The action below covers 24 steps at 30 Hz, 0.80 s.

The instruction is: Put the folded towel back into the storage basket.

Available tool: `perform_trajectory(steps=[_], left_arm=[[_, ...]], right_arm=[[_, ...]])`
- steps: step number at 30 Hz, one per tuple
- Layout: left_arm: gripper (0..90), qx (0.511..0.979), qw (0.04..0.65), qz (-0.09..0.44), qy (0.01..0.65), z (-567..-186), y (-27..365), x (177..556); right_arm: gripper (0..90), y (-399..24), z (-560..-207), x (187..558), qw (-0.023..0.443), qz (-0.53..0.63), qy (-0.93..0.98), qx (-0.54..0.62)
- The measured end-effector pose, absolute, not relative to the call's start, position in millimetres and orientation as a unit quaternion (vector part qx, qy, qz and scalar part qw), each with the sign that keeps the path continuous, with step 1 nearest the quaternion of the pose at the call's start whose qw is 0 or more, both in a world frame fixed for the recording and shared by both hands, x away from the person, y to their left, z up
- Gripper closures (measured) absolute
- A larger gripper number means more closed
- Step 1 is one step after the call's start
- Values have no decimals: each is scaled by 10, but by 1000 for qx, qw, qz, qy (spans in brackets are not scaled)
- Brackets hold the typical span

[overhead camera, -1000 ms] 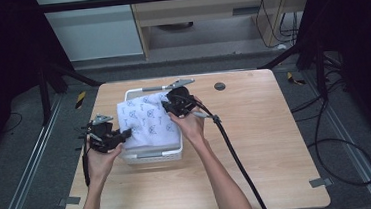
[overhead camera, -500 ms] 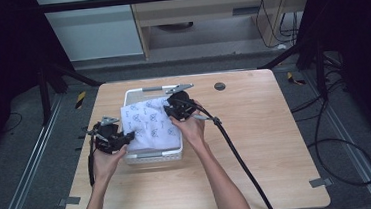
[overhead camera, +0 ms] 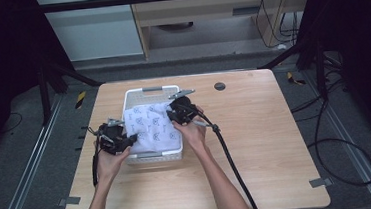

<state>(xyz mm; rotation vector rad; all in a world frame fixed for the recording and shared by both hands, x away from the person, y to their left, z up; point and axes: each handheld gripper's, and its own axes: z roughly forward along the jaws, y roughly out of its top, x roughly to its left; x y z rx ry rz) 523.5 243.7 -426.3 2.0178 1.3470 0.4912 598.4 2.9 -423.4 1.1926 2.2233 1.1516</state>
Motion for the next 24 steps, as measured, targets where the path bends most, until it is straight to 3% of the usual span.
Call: perform_trajectory(steps=[11, 24], left_arm=[[704, 774, 317, 189, 515, -4305, 2419, 5256], [606, 761, 326, 219, 516, -4194, 2461, 5201]], right_arm=[[710, 47, -4294, 6010, 189, 397, 794, 419], [540, 35, -4263, 5992, 211, 405, 793, 404]])
